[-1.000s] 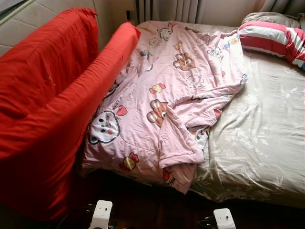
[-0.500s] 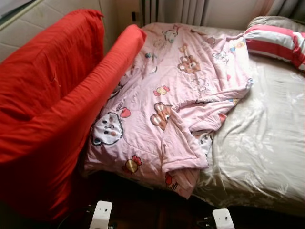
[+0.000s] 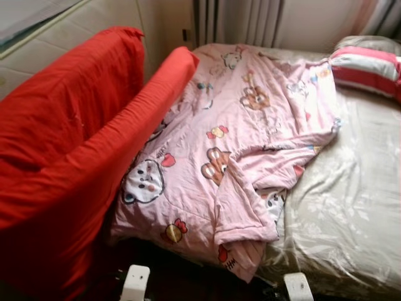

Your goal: Clean up the room

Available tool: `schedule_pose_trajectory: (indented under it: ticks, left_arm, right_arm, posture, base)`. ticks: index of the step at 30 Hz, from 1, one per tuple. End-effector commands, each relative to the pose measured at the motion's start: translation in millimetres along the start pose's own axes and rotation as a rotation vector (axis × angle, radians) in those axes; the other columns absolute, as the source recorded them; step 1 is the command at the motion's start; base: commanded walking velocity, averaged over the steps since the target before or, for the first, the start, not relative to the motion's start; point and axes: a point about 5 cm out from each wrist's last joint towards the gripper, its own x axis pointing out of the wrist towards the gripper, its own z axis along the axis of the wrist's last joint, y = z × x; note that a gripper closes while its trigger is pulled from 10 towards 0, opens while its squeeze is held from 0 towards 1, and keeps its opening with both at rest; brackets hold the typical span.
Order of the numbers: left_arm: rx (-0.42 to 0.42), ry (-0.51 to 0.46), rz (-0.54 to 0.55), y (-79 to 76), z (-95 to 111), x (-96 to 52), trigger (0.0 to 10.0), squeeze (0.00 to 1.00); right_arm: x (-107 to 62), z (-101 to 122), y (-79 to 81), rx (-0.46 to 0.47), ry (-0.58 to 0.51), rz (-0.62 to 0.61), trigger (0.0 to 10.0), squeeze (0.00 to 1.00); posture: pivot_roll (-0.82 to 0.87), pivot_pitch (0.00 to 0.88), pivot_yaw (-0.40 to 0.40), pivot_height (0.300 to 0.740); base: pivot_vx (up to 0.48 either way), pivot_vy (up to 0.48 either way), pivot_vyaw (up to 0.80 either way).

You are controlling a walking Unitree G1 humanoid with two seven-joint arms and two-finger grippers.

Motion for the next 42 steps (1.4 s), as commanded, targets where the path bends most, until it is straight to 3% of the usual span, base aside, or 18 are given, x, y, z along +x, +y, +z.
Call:
schedule_pose_trajectory:
  ticks: [1,27,33,39,42]
  left_arm:
    - [0.005,0.008,-0.007,-2.8,-1.4,0.0,10.0,0.00]
    - [0.006,0.005,0.000,-1.8,-0.3,0.2,10.0,0.00]
    - [-0.013,-0.071,0.012,0.0,16.9,2.3,10.0,0.00]
    - [-0.090,-0.254,0.013,1.6,57.5,3.9,10.0,0.00]
    - [-0.106,-0.303,-0.003,-1.6,67.7,3.5,10.0,0.00]
  right_arm:
    - [-3.5,-14.8,-0.4,0.012,0.046,0.000,10.0,0.00]
    - [-2.0,-8.1,3.4,0.014,0.016,0.007,10.0,0.00]
    - [1.7,11.0,5.0,0.031,-0.056,0.008,10.0,0.00]
    - [6.0,49.7,1.1,0.054,-0.206,0.011,10.0,0.00]
    - [6.3,65.0,2.7,0.028,-0.272,0.033,10.0,0.00]
  posture:
    - [-0.05,0.152,0.001,0.740]
    - [-0.06,0.166,0.000,0.740]
    - [-0.06,0.169,0.000,0.740]
    - [-0.06,0.178,-0.004,0.740]
    - [-0.06,0.180,-0.006,0.740]
  base:
    - [0.247,0.000,0.00]
    - [0.219,0.000,0.00]
    - [0.000,0.000,0.00]
    - [0.000,0.000,0.00]
    - [0.000,0.000,0.00]
